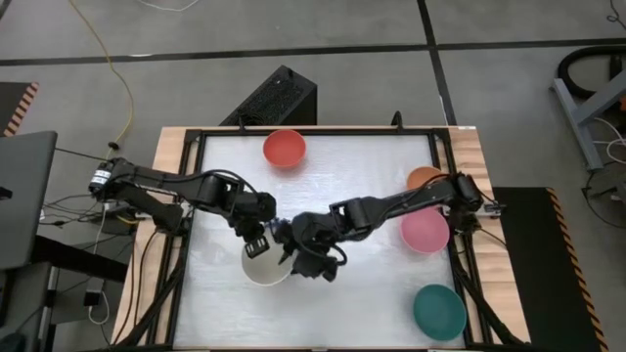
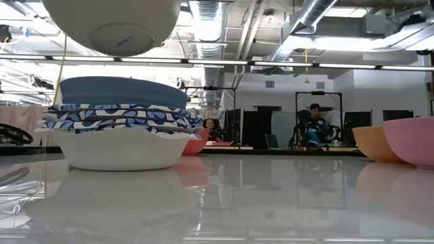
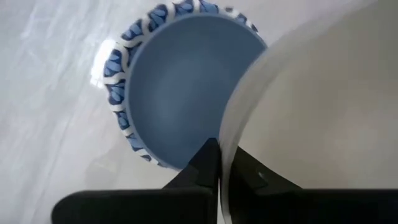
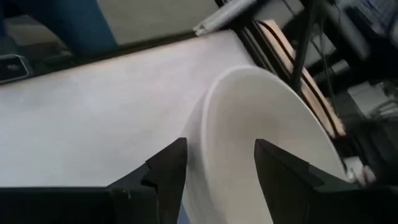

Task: Nest bowls inside each other
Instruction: Stack the white bowl on top of the blue bowl

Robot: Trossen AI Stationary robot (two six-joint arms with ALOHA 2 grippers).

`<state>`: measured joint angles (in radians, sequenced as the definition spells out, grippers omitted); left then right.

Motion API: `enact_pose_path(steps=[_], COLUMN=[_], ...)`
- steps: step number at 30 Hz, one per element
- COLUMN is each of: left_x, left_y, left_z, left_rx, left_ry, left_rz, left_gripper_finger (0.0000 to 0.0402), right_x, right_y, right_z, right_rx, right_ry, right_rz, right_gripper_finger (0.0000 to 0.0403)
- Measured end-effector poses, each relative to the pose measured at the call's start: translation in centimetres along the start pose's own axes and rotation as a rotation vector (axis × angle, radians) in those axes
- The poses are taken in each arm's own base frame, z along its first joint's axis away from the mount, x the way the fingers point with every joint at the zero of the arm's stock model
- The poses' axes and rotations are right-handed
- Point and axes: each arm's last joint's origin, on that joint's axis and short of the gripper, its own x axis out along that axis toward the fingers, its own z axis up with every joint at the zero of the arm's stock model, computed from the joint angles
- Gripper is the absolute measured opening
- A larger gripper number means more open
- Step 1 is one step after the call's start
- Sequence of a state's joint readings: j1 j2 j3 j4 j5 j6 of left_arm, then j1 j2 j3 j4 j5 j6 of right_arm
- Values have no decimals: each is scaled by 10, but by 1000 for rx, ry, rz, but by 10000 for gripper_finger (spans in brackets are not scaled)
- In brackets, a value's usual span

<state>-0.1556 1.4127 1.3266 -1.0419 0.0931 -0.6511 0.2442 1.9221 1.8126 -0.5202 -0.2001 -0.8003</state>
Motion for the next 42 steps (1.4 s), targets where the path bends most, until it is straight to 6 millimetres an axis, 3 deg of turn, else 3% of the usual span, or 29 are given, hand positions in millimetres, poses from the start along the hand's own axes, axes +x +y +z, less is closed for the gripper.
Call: enact_pose_path(steps=[8, 13, 22, 28, 34, 42], left_x=[0, 0, 0, -1, -6, -44], left_y=[2, 2, 2, 1, 0, 6], left_z=[1, 1, 3, 5, 5, -7], left_rx=[19, 55, 69, 111, 220, 251], left_ry=[-8, -11, -35, -68, -92, -235], left_rz=[15, 19, 18, 29, 12, 21], left_gripper_finger=[0, 0, 0, 3, 60, 168], right_x=[0, 7, 7, 8, 8, 5], right_y=[-8, -6, -4, -2, -1, -6], right_z=[-20, -24, -27, -26, -27, -32], right_rx=[86, 83, 67, 69, 84, 100], right_ry=[61, 76, 90, 99, 116, 146], right_rz=[31, 46, 77, 79, 78, 57], right_gripper_finger=[198, 148, 19, 16, 14, 13])
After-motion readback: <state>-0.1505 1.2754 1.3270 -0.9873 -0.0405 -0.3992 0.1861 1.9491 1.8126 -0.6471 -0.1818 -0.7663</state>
